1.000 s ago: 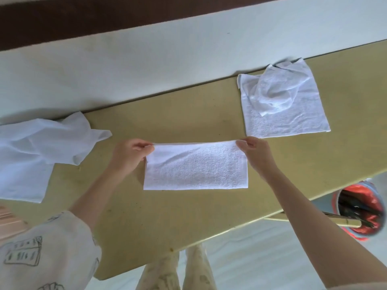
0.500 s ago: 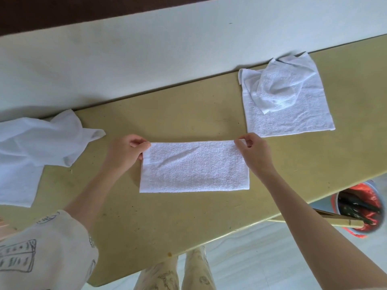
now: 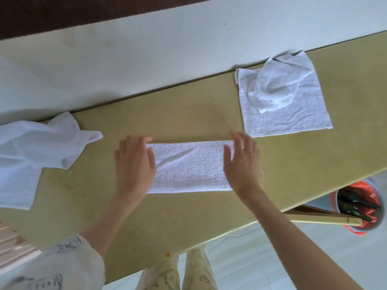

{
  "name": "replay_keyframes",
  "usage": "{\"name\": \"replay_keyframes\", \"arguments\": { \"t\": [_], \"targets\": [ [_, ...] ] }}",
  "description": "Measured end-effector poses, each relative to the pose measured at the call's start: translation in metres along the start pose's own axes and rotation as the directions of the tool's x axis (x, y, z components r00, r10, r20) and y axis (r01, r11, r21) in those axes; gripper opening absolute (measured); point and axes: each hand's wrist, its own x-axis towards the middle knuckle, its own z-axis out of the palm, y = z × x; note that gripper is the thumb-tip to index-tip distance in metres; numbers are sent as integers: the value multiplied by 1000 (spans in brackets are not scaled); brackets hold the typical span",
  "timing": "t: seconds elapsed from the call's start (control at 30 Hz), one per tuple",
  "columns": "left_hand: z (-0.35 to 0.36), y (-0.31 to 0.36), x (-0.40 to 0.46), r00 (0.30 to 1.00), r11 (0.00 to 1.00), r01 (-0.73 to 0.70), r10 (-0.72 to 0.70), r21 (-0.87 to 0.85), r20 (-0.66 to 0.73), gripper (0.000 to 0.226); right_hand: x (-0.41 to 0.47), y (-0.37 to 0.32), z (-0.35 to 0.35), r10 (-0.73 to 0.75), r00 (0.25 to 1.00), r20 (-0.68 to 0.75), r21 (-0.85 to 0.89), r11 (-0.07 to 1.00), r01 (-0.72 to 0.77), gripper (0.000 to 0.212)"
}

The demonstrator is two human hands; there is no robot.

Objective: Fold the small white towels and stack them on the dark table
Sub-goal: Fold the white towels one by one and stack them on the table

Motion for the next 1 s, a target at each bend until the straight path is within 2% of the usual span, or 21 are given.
{"name": "replay_keyframes", "arguments": {
  "t": [0.07,0.13,0.23,0.37,0.57,0.7,0.83,0.9,1.0],
  "targets": [
    [16,21,-13,985,985,-173,173,25,11,34,-17,-15,15,-145,989,42,19,989,144,35],
    [37,35,-21,963,966,-259,256,25,79,41,-29,-24,31,-181,976,121,25,984,179,38],
    [56,32,-24,952,961,-267,250,78,176,45,-31,-17,42,-119,975,187,-78,988,136,45],
    [57,5,-24,923,919,-357,319,167,217,50,-29,5,32,-34,963,269,-230,968,99,54],
    [46,-21,-14,947,926,-284,231,250,223,54,-29,7,29,24,941,337,-297,951,82,60],
    [34,-39,-17,969,964,-147,95,222,228,59,-29,6,28,26,938,345,-294,952,82,61],
    [17,-40,-40,990,981,131,-136,143,29,45,-29,4,28,23,944,329,-297,951,80,60],
    [13,-27,-49,971,965,238,-237,114,-23,37,-29,4,28,20,947,320,-300,951,81,60],
    [14,-3,-47,868,871,491,-489,-6,82,41,-30,4,28,15,948,319,-301,950,86,60]
  ]
}}
